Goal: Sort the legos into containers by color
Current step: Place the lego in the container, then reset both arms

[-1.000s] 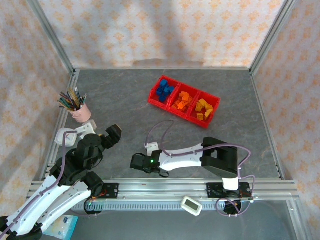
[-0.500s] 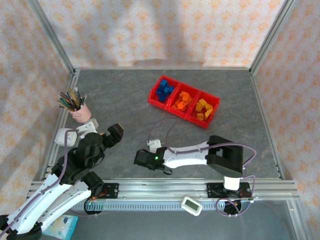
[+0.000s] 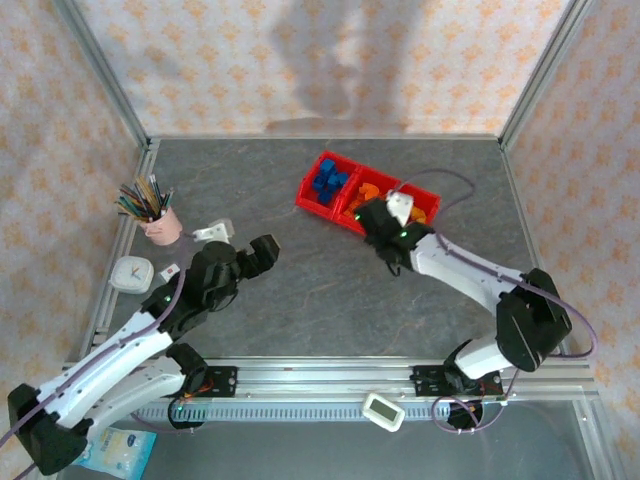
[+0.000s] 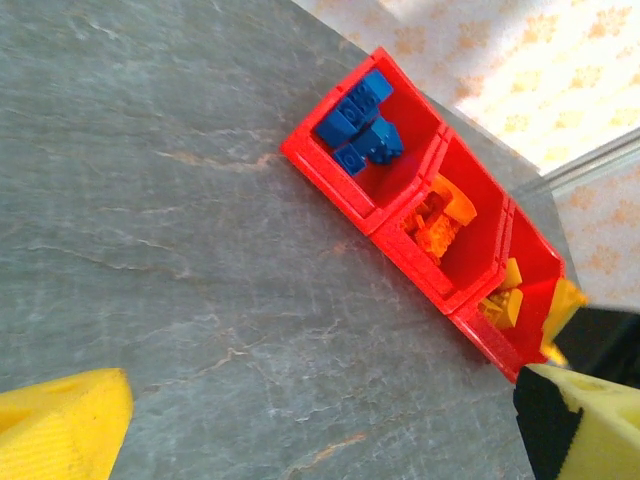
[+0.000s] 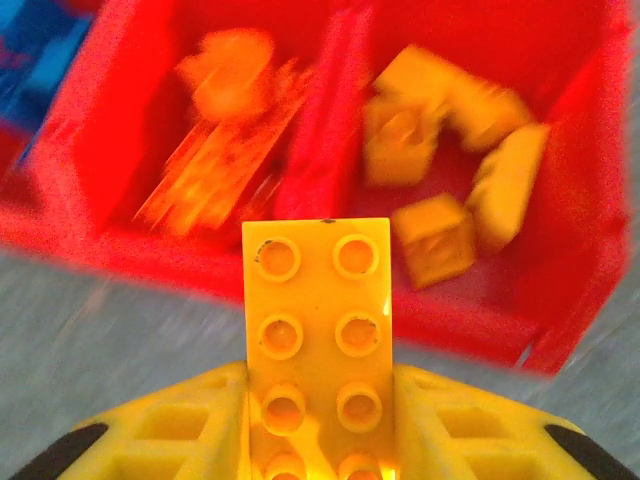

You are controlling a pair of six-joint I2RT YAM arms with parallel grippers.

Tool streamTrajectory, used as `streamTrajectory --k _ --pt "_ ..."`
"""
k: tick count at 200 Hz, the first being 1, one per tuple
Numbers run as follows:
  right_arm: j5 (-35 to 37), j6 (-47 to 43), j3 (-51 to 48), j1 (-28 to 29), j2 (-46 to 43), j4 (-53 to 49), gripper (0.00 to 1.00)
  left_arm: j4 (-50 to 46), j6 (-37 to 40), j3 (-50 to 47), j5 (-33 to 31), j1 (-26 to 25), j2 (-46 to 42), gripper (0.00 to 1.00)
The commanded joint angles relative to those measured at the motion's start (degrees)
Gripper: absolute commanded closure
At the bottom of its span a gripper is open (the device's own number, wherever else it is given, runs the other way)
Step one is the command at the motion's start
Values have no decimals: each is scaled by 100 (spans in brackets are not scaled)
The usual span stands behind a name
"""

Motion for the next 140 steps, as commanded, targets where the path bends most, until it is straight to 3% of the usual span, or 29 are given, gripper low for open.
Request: streamTrajectory --k 1,26,40,67,81,110,129,140 --pt "41 -795 254 -610 396 429 64 838 230 125 333 52 339 1" --pt "-158 -1028 584 -1177 967 731 57 1051 357 224 347 89 711 1" --pt "-239 -1146 804 -1299 1137 765 42 1108 433 281 331 130 857 1" --pt "105 -1262 864 -1340 810 810 20 1088 745 381 14 330 1029 1" --pt "360 -1185 643 -1575 457 835 1 1016 1000 451 -386 635 1122 1" --pt "1243 -980 -723 -2344 -508 1812 0 1521 1894 229 -1492 1592 1281 1" --pt "1782 -1449 -1814 -2666 -979 3123 0 2700 2750 -333 -2091 2136 1364 1" --pt "1676 -1738 -2439 -2912 -1102 4038 0 3555 3340 -735 -2098 2413 1475 1"
